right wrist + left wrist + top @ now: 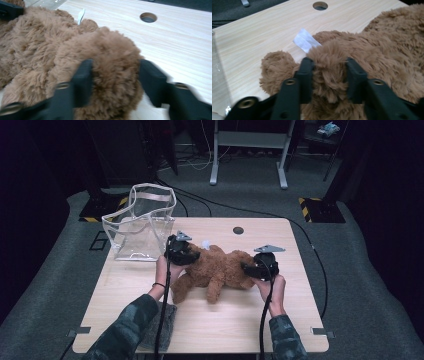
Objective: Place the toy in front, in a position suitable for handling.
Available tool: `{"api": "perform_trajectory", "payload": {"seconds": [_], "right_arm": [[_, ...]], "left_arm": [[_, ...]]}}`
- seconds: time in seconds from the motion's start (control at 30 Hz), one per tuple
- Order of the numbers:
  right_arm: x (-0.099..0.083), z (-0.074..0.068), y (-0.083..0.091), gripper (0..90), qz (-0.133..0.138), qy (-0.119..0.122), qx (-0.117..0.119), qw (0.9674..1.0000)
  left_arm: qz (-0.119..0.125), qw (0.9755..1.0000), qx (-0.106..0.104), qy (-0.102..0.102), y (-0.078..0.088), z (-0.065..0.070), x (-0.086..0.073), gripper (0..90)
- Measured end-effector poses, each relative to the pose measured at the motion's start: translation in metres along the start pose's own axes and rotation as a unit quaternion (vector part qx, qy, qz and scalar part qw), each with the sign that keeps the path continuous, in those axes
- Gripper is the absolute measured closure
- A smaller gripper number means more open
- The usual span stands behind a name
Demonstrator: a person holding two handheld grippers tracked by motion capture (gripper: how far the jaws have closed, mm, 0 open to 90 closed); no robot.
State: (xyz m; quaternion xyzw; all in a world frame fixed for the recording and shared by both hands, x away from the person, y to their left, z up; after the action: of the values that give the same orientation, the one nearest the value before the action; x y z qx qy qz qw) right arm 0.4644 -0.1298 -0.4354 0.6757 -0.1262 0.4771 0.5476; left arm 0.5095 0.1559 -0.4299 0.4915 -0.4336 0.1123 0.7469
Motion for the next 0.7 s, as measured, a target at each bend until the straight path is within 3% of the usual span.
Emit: {"api": "perform_trajectory", "payload": {"seconds": [0.1, 0.2, 0.3, 0.47, 0.57, 0.6, 0.7], "right_arm": [[-0.002, 0.0, 0.013, 27.3, 0.011, -0.004, 0.003, 0.9999], [-0.01, 0.001, 0.026, 19.8, 0.019, -0.003, 0.007, 0.9998], [-0.021, 0.002, 0.036, 15.5, 0.019, -0.006, 0.011, 0.9998], [-0.051, 0.003, 0.048, 12.7, 0.01, -0.01, 0.011, 0.9998], [-0.063, 0.004, 0.051, 11.3, 0.003, -0.011, 0.006, 0.9999], [-0.077, 0.006, 0.052, 10.0, 0.0, -0.013, 0.001, 0.9999], [-0.094, 0.009, 0.053, 9.0, -0.006, -0.03, -0.003, 0.9995]], "left_arm": [[0.001, 0.9999, 0.003, 0.011, 0.006, -0.004, -0.002, 40.3], [0.005, 0.9998, 0.0, 0.019, 0.015, -0.009, -0.006, 32.9], [0.008, 0.9999, 0.008, 0.012, 0.026, -0.013, -0.011, 29.2], [0.004, 0.9998, -0.006, 0.021, 0.042, -0.015, -0.024, 22.3], [0.004, 0.9999, -0.004, 0.012, 0.049, -0.013, -0.031, 21.4], [0.002, 1.0, -0.005, 0.005, 0.058, -0.011, -0.04, 20.9], [0.004, 1.0, -0.006, 0.0, 0.067, -0.01, -0.05, 19.8]]}}
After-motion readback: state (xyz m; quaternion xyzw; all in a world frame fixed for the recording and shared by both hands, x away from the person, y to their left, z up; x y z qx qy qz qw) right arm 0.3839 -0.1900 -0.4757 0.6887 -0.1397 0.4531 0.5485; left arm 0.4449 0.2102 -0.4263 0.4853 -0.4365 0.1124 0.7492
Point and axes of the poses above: each handheld gripper's, and its own axes: y roughly backward along the jaws, x roughly out of its top, z roughly to its right, the point moved 2 cm from there along -y, roughly forward along the jaws, and after that the axes turned 8 degrees about y, right-handed, at the moved point
